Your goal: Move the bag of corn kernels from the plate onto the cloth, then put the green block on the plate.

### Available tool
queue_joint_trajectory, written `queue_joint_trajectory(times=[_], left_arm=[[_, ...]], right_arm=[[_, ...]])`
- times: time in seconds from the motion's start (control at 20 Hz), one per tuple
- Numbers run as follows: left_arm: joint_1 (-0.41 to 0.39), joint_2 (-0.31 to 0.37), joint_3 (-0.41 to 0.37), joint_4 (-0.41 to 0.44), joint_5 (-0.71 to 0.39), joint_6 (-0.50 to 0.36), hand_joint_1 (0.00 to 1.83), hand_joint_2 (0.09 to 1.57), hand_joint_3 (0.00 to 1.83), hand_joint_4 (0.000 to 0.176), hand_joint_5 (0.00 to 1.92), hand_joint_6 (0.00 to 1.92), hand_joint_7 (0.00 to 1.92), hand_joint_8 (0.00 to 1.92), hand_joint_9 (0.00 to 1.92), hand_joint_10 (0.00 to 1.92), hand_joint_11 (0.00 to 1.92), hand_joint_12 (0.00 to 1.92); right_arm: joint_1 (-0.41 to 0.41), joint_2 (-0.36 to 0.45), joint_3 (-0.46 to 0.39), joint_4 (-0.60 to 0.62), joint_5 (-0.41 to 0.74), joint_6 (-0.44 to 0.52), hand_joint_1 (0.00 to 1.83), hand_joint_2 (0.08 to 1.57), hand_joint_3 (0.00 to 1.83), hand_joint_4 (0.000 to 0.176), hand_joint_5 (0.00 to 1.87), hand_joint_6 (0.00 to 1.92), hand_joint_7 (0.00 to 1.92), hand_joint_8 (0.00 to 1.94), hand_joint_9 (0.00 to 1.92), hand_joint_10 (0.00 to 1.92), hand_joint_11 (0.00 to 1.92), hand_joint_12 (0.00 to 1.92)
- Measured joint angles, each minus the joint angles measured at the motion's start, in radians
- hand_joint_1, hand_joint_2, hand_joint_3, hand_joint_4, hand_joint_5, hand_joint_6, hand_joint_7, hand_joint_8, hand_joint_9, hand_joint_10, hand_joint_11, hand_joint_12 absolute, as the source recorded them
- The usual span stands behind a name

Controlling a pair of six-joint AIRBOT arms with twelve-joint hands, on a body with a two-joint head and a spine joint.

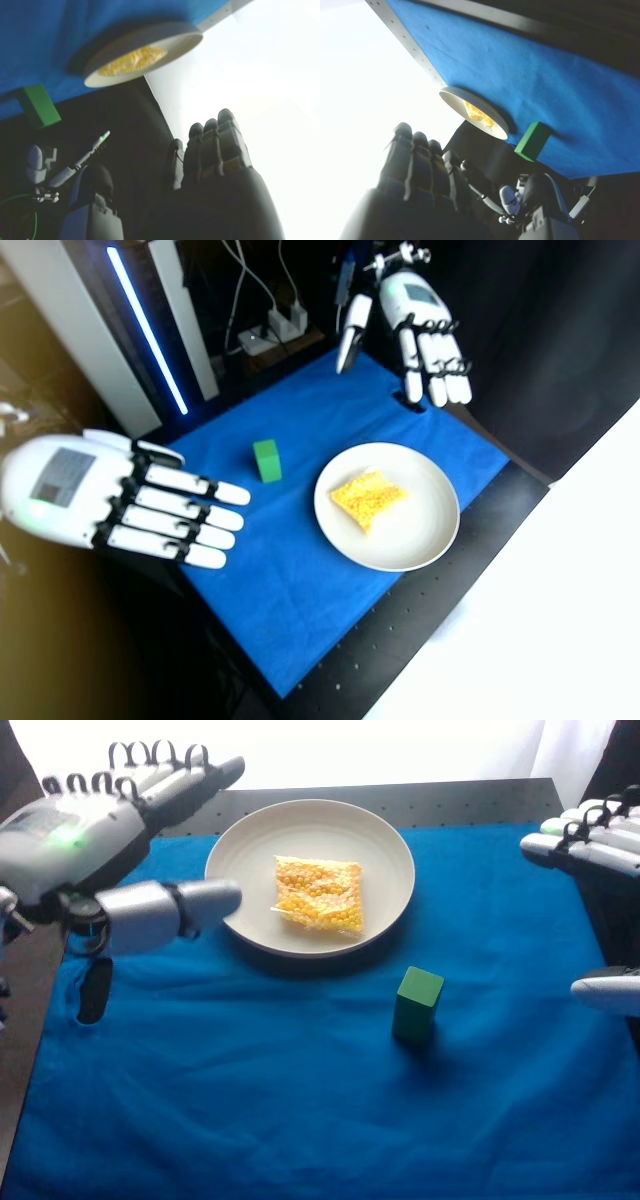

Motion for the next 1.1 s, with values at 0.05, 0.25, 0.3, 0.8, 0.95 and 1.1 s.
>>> queue_joint_trajectory(times=[0.05,0.25,0.3,0.8,0.95,1.1], left_arm=[[-0.002,-0.003,0.002,0.002,0.005,0.0,0.25,1.3,0.0,0.099,0.0,0.0,0.0,0.0,0.0,0.0,0.0,0.0],[-0.033,-0.038,0.029,0.01,0.039,0.0,0.42,1.26,0.0,0.045,0.0,0.0,0.0,0.0,0.0,0.0,0.0,0.0],[-0.043,-0.044,0.034,0.008,0.051,-0.001,0.49,1.26,0.0,0.029,0.0,0.0,0.0,0.0,0.0,0.0,0.0,0.0],[-0.24,-0.311,0.315,0.032,0.432,0.003,0.83,1.14,0.02,0.088,0.03,0.01,0.0,0.0,0.0,0.0,0.0,0.62],[-0.238,-0.372,0.383,-0.024,0.554,0.038,0.86,1.09,0.0,0.093,0.03,0.0,0.0,0.0,0.0,0.0,0.0,0.37],[-0.238,-0.41,0.419,-0.084,0.606,0.125,0.94,1.13,0.0,0.092,0.07,0.02,0.01,0.0,0.0,0.0,0.01,0.01]], right_arm=[[0.0,0.0,0.0,0.0,0.0,0.0,0.46,1.15,0.04,0.0,0.0,0.0,0.0,0.0,0.0,0.0,0.0,0.0],[0.001,-0.008,0.001,0.003,0.0,0.0,0.52,1.14,0.02,0.0,0.0,0.0,0.0,0.0,0.0,0.0,0.0,0.0],[0.001,-0.008,0.001,0.001,0.001,0.0,0.54,1.14,0.02,0.0,0.0,0.0,0.0,0.0,0.0,0.0,0.0,0.0],[0.001,-0.024,0.004,0.002,-0.001,0.0,0.59,1.14,0.01,0.0,0.0,0.0,0.0,0.0,0.0,0.0,0.0,0.0],[0.001,-0.026,0.007,0.005,-0.006,0.0,0.55,1.16,0.01,0.0,0.0,0.0,0.0,0.0,0.0,0.0,0.0,0.0],[0.001,-0.027,0.007,0.003,-0.007,0.0,0.53,1.18,0.02,0.0,0.0,0.0,0.0,0.0,0.0,0.0,0.0,0.0]])
